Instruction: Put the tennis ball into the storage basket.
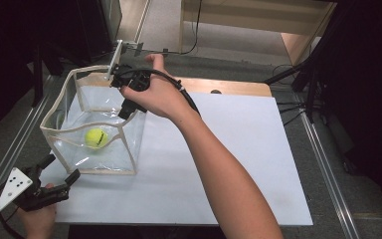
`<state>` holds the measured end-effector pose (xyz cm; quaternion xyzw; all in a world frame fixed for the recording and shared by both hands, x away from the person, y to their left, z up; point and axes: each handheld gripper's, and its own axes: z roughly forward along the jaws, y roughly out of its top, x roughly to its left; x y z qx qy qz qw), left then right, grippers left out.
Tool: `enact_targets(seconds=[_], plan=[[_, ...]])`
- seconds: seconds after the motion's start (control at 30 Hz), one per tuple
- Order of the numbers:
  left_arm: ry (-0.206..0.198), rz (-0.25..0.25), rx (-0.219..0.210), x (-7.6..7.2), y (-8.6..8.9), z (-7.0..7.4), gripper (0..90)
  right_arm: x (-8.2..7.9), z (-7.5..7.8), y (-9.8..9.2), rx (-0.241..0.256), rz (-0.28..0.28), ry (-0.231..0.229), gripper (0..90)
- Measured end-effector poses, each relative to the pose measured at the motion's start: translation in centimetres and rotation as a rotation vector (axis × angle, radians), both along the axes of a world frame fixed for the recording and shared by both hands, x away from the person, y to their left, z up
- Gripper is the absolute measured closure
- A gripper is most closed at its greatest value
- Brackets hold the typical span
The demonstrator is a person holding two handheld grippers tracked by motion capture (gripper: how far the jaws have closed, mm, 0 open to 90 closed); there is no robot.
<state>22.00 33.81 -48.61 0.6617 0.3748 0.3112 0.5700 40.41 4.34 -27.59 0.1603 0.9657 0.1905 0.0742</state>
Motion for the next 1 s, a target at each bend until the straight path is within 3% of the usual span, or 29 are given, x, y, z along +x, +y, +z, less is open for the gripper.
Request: enact_targets(seconds=[0.43, 1.0], plan=[[0.000, 0.001, 0.004, 0.0, 0.0, 0.0, 6.5, -0.3, 0.1, -1.7, 0.004, -0.024, 0.000, 6.6], [0.001, -0.001, 0.010, 0.0, 0.0, 0.0, 6.5, -0.9, -2.3, -3.7, -0.011, -0.026, 0.013, 6.6]])
